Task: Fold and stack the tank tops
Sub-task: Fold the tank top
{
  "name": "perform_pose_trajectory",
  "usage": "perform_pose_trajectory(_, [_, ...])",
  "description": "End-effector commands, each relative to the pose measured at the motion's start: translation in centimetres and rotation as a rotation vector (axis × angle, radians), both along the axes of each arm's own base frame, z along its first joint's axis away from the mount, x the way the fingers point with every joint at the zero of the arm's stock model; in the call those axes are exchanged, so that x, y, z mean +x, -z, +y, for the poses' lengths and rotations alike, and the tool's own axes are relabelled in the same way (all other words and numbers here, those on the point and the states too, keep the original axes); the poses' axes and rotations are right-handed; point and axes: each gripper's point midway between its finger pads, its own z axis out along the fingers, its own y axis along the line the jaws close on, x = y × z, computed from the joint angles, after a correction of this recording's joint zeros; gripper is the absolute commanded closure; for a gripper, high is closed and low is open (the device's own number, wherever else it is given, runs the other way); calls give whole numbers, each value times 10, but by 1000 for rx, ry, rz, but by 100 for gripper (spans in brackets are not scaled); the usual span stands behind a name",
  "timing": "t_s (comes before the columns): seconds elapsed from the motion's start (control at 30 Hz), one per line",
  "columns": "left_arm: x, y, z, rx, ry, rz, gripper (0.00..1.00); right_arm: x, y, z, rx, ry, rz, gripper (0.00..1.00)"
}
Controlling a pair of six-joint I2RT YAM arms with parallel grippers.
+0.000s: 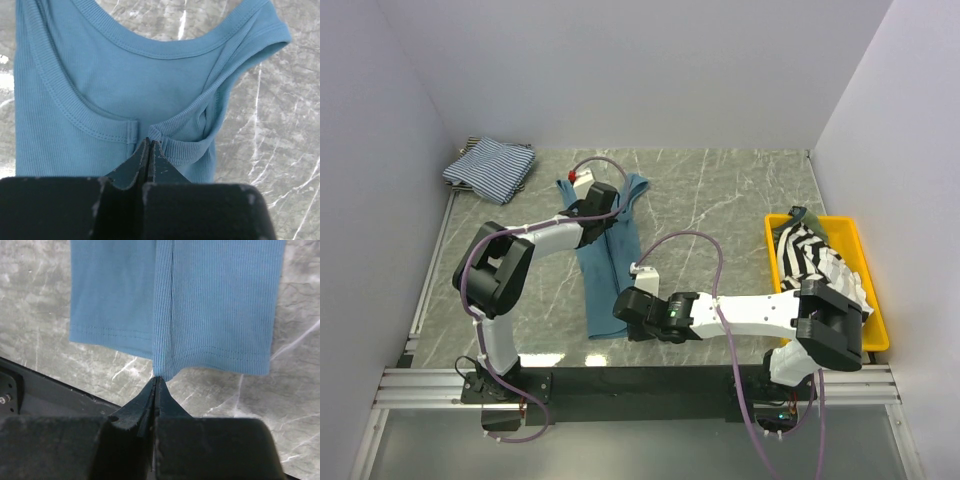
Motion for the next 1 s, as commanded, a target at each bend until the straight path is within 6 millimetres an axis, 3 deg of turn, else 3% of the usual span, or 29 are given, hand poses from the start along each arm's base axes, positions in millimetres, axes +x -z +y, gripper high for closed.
perform_pose_trajectory(0.0, [8, -26, 4, -53, -35, -76, 99, -1, -15, 17, 50, -20, -15, 100])
perform_pose_trajectory(0.23, [6, -6, 9, -52, -44, -23, 99, 1, -20, 9, 54, 2, -30, 100])
perform_pose_trajectory(0.77, [1, 26, 6, -82, -33, 47, 98, -6, -4, 22, 64, -49, 1, 100])
perform_pose_trajectory(0.83, [1, 26, 5, -90, -28, 48, 95, -5, -5, 20, 65, -46, -3, 96])
perform_pose_trajectory(0.97, [1, 15, 4, -104, -15, 30, 84, -1, -7, 16, 54, -49, -19, 75])
